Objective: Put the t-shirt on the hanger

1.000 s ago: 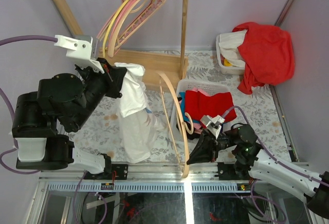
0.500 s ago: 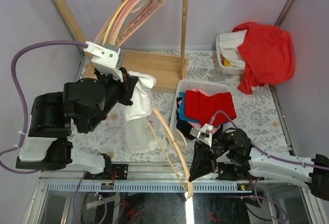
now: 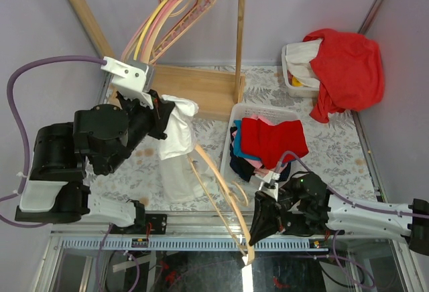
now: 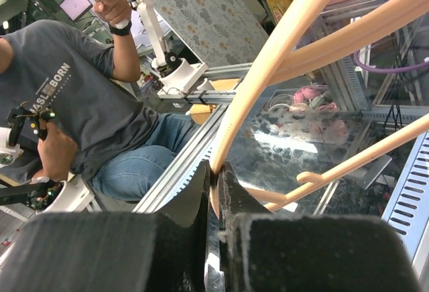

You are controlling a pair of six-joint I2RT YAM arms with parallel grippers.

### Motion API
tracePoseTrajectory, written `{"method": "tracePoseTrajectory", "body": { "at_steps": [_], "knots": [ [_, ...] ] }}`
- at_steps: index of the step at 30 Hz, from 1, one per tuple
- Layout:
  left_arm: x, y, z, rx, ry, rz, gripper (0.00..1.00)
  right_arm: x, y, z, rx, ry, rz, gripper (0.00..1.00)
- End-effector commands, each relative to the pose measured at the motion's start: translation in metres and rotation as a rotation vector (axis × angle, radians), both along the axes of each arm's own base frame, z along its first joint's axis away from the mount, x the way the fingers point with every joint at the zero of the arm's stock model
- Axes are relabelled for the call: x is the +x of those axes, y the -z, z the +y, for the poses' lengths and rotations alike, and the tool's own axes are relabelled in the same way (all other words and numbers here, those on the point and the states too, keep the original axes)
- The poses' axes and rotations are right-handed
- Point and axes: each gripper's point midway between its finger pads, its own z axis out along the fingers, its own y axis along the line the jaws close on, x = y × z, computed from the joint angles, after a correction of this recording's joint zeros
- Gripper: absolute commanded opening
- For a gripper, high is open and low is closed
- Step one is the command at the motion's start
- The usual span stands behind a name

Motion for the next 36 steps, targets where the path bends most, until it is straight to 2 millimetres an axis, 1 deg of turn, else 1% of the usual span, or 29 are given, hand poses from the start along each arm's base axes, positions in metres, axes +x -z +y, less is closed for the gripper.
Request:
{"method": "tracePoseTrajectory", "body": {
  "at_steps": [1,3,7,11,13,17,21,24,25,27,28,29,32,34,36],
  "knots": [
    [-0.003,-0.009,0.004,-0.074,0.02,-0.013,0.0,-0.004,-0.034,0.006,0.163,-0.039,-0.103,0.0],
    [-0.006,-0.007,0.007,-0.09,0.033,-0.008,0.0,-0.002,-0.036,0.012,0.186,-0.039,-0.119,0.0],
    [-0.01,-0.012,0.011,-0.117,0.059,-0.011,0.0,0.004,-0.038,0.025,0.23,-0.027,-0.152,0.0],
    [-0.012,-0.015,0.007,-0.113,0.077,-0.01,0.0,0.014,-0.035,0.04,0.237,0.024,-0.213,0.0],
    [-0.012,-0.015,0.004,-0.107,0.086,-0.01,0.0,0.021,-0.034,0.047,0.248,0.068,-0.274,0.0],
    [-0.012,-0.02,0.0,-0.103,0.1,-0.016,0.0,0.018,-0.047,0.047,0.333,0.041,-0.338,0.0],
    [-0.014,-0.03,0.005,-0.123,0.11,-0.028,0.0,0.011,-0.056,0.035,0.441,-0.001,-0.384,0.0],
    [-0.015,-0.045,0.013,-0.153,0.119,-0.064,0.0,0.009,-0.057,0.029,0.487,-0.003,-0.403,0.0],
    [-0.015,-0.054,0.015,-0.172,0.127,-0.086,0.0,0.008,-0.062,0.023,0.54,0.014,-0.411,0.0],
    [-0.014,-0.075,0.016,-0.2,0.131,-0.133,0.0,0.012,-0.064,0.017,0.577,0.066,-0.421,0.0],
    [-0.013,-0.082,0.011,-0.201,0.134,-0.149,0.0,0.016,-0.066,0.018,0.58,0.101,-0.435,0.0],
    [-0.01,-0.088,0.002,-0.195,0.135,-0.164,0.0,0.019,-0.071,0.017,0.593,0.134,-0.46,0.0],
    [-0.007,-0.105,-0.012,-0.215,0.141,-0.223,0.0,0.027,-0.081,0.017,0.605,0.21,-0.526,0.0],
    [-0.004,-0.114,-0.019,-0.221,0.142,-0.265,0.0,0.031,-0.087,0.018,0.59,0.242,-0.567,0.0],
    [-0.007,-0.121,-0.027,-0.241,0.175,-0.283,0.0,0.033,-0.087,0.02,0.555,0.241,-0.576,0.0]
  ]
}}
